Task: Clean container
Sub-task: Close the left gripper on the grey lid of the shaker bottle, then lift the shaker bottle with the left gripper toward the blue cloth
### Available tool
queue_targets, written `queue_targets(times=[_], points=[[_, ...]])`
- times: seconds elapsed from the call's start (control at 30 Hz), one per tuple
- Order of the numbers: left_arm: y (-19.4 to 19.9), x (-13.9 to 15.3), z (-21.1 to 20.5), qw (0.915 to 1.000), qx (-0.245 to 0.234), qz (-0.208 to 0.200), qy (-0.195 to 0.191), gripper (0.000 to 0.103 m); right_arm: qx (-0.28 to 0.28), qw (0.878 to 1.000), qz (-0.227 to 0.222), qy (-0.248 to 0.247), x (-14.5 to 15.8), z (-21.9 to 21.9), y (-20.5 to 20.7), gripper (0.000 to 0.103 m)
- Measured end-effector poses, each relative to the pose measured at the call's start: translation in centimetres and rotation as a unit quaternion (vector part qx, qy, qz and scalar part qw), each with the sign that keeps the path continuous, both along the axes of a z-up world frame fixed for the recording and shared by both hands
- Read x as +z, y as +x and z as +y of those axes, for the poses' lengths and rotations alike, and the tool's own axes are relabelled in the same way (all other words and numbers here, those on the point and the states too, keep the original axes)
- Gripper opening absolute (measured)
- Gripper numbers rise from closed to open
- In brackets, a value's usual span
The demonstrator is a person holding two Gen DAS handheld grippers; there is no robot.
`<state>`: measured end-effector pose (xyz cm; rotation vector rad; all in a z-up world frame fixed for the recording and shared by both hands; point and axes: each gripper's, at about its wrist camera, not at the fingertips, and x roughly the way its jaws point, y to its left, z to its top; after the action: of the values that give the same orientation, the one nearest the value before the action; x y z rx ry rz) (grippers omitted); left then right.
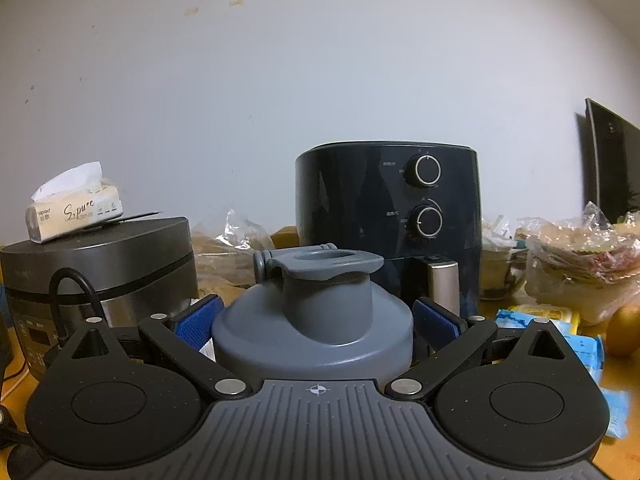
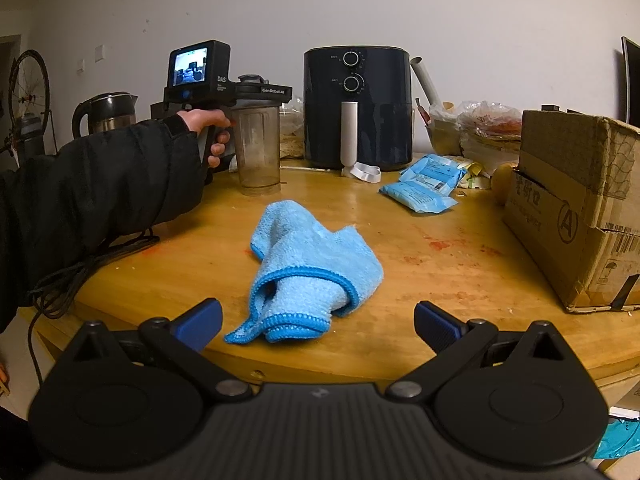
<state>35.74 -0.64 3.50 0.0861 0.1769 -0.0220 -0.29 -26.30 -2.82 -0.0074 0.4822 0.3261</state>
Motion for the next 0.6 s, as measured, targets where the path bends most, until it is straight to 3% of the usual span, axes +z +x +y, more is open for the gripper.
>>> queue_targets(times=[0.23,0.3,0.6], points=[[0.14,0.15,0.52,0.9999,-0.002,-0.006,-0.012,0.102,-0.001,1.000,0.002,-0.001,-0.02,0.08,-0.32,0.103],[0.14,0.18,0.56,0.9998,-0.004,-0.009,-0.015,0.094,0.000,1.000,0.003,-0.001,-0.04,0.04,-0.30,0.103],[0.06,0.25,0.55,0.9999,-0.009,-0.006,-0.013,0.094,0.000,1.000,0.005,-0.001,-0.09,-0.04,-0.08,0.103]])
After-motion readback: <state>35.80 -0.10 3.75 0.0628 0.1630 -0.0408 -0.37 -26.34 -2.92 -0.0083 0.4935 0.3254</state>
